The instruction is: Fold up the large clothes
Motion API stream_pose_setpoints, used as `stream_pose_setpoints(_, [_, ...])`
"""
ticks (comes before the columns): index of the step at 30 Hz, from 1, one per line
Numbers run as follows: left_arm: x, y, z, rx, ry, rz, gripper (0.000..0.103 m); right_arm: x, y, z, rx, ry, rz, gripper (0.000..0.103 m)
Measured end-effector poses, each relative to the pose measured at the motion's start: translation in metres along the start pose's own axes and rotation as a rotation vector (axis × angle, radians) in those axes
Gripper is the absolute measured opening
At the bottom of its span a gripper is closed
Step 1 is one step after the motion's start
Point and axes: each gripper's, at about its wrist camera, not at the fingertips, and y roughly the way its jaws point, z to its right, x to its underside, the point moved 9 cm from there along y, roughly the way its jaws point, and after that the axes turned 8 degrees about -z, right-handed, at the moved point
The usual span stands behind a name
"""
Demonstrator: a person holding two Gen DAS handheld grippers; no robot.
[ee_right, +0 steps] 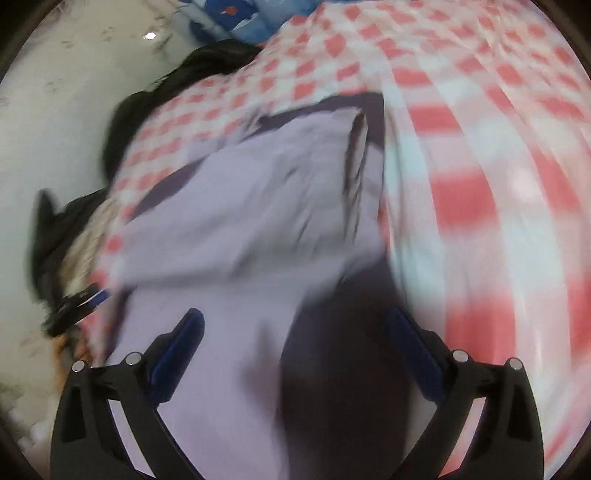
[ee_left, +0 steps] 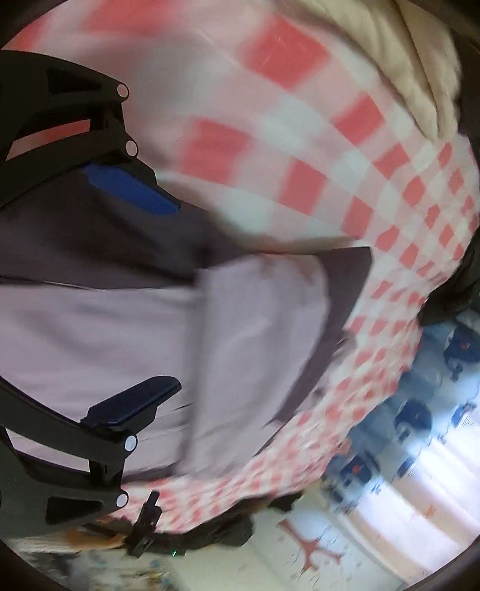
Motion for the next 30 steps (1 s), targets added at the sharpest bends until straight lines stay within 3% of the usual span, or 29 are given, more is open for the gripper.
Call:
stream_pose_setpoints(4, [0.073,-0.052,-0.031,-0.047,0.034,-0.064,0.089,0.118,-0.035,0.022,-0.107,0.062,-0.135,0.096])
stream_pose_setpoints(6, [0.116,-0.062,-0.047,-0.041,0.015,-0.123,0.089,0.159,-0.040,0.030,-0.157,0.121,-0.181,0.096])
stream_pose_setpoints(8, [0.152,-0.062,-0.059,0.010,-0.024,-0.192,0.089,0.201,-0.037,0.037,-0.210,0.179,-0.235,0.096])
stream_pose_setpoints(10, [0.182,-0.056,-0.064,0.105,-0.063,-0.258,0.089,0.220,-0.032,0.038,-0.253,0.201,-0.253,0.096])
stream_pose_setpoints(12, [0.204,-0.048,-0.059,0.190,-0.082,-0.304,0.089,0.229,-0.024,0.028,-0.437,0.253,-0.257,0.096])
stream_pose_setpoints(13, [0.212,-0.044,-0.055,0.224,-0.087,-0.319,0.089,0.229,-0.017,0.025,-0.479,0.258,-0.263,0.096])
stream_pose_setpoints(17, [0.227,-0.038,-0.036,0.311,-0.086,-0.339,0.089,0.228,0.007,0.015,-0.522,0.275,-0.307,0.096])
stream_pose_setpoints(21, [0.234,-0.033,-0.018,0.313,-0.045,-0.360,0.089,0.223,0.001,-0.004,-0.677,0.263,-0.271,0.096])
stream_pose_setpoints(26, [0.229,-0.028,-0.017,0.227,-0.050,-0.318,0.088,0.228,0.002,-0.010,-0.669,0.249,-0.266,0.096])
stream_pose_setpoints(27, [0.227,-0.028,-0.015,0.219,-0.049,-0.309,0.083,0.229,0.002,-0.011,-0.673,0.243,-0.255,0.096])
stream_pose_setpoints(29, [0.227,-0.026,-0.013,0.205,-0.042,-0.310,0.058,0.231,-0.002,-0.008,-0.670,0.236,-0.224,0.094])
stream_pose_setpoints(30, [0.227,-0.027,-0.012,0.207,-0.053,-0.303,0.052,0.231,-0.002,-0.009,-0.662,0.230,-0.207,0.082])
